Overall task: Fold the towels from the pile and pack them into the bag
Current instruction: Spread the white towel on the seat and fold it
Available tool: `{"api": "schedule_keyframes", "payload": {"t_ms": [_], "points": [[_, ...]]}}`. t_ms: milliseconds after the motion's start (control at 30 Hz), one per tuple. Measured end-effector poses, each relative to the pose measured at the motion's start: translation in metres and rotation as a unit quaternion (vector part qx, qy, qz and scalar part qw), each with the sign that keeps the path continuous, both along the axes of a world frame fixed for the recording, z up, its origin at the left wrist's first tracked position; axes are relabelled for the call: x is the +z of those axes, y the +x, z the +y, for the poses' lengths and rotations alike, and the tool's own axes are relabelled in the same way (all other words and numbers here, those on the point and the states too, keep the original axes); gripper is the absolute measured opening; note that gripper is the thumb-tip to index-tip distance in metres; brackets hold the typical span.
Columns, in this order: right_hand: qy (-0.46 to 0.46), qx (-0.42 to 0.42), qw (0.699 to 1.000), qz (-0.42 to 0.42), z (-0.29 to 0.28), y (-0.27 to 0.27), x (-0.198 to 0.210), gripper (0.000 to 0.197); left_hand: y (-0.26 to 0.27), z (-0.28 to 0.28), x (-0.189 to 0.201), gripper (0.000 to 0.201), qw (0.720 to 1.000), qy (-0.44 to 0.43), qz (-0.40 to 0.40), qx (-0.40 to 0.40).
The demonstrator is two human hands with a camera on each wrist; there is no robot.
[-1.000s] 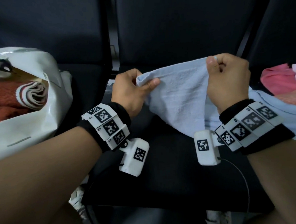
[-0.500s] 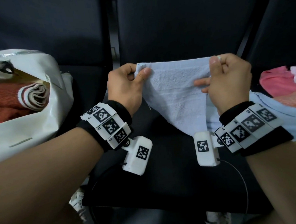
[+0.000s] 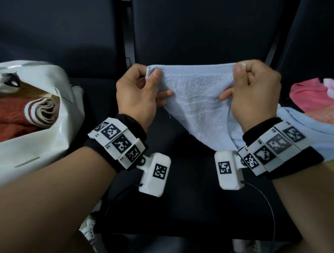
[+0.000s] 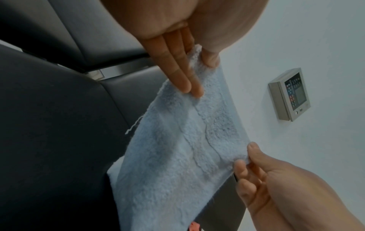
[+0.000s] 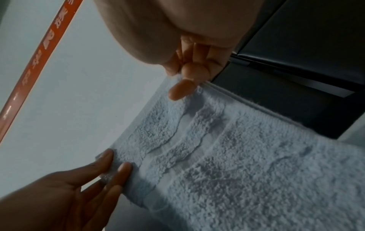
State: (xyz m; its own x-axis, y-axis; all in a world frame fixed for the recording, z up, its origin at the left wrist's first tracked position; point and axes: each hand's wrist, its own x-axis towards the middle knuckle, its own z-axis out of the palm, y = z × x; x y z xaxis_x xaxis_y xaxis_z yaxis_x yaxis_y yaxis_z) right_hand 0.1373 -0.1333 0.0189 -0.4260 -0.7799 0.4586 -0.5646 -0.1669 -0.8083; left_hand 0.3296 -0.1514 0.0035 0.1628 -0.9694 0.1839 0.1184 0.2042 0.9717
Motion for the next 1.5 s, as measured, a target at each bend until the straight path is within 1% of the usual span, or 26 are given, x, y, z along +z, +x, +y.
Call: {"api": "schedule_keyframes", "payload": {"t_ms": [200,367,567,733,833,933,1100,1200,1300,1400,1500], "points": [[-0.021,0.001,1.000,-0.017,0.002,0.002,0.005,0.021,0.001,0.002,0.007,0.014,1.000,-0.021,-0.007,0.012],[-0.063,0.025,0.997,-0.033,0.007,0.005,0.009,0.019,0.001,0.006,0.015,0.012,0.998,-0.047,0.032,0.010],[-0.101,0.067,0.991,-0.055,0.028,0.003,0.010,0.011,-0.001,0.017,0.023,0.011,0.994,-0.082,0.067,-0.001],[-0.123,0.065,0.988,-0.065,0.048,0.002,0.008,0.010,-0.008,0.036,0.031,0.008,0.993,-0.093,0.077,0.002],[-0.125,0.067,0.987,-0.074,0.062,0.003,0.007,0.004,-0.014,0.050,0.031,0.005,0.993,-0.105,0.053,0.007],[-0.124,0.072,0.987,-0.075,0.077,0.006,0.006,0.003,-0.013,0.064,0.032,0.009,0.993,-0.115,0.022,0.014],[-0.145,0.064,0.986,-0.061,0.107,0.006,0.013,0.003,-0.002,0.087,0.040,0.012,0.988,-0.151,-0.002,0.035],[-0.178,0.053,0.981,-0.053,0.124,0.005,0.029,0.003,0.007,0.100,0.053,0.008,0.982,-0.185,-0.018,0.042],[-0.207,0.051,0.975,-0.053,0.134,0.011,0.041,0.004,0.008,0.113,0.064,0.009,0.976,-0.211,-0.023,0.049],[-0.213,0.065,0.973,-0.059,0.142,0.025,0.048,0.009,0.001,0.127,0.078,0.008,0.973,-0.222,-0.031,0.059],[-0.222,0.080,0.971,-0.045,0.151,0.035,0.063,0.010,-0.001,0.139,0.099,0.009,0.969,-0.236,-0.040,0.066]]}}
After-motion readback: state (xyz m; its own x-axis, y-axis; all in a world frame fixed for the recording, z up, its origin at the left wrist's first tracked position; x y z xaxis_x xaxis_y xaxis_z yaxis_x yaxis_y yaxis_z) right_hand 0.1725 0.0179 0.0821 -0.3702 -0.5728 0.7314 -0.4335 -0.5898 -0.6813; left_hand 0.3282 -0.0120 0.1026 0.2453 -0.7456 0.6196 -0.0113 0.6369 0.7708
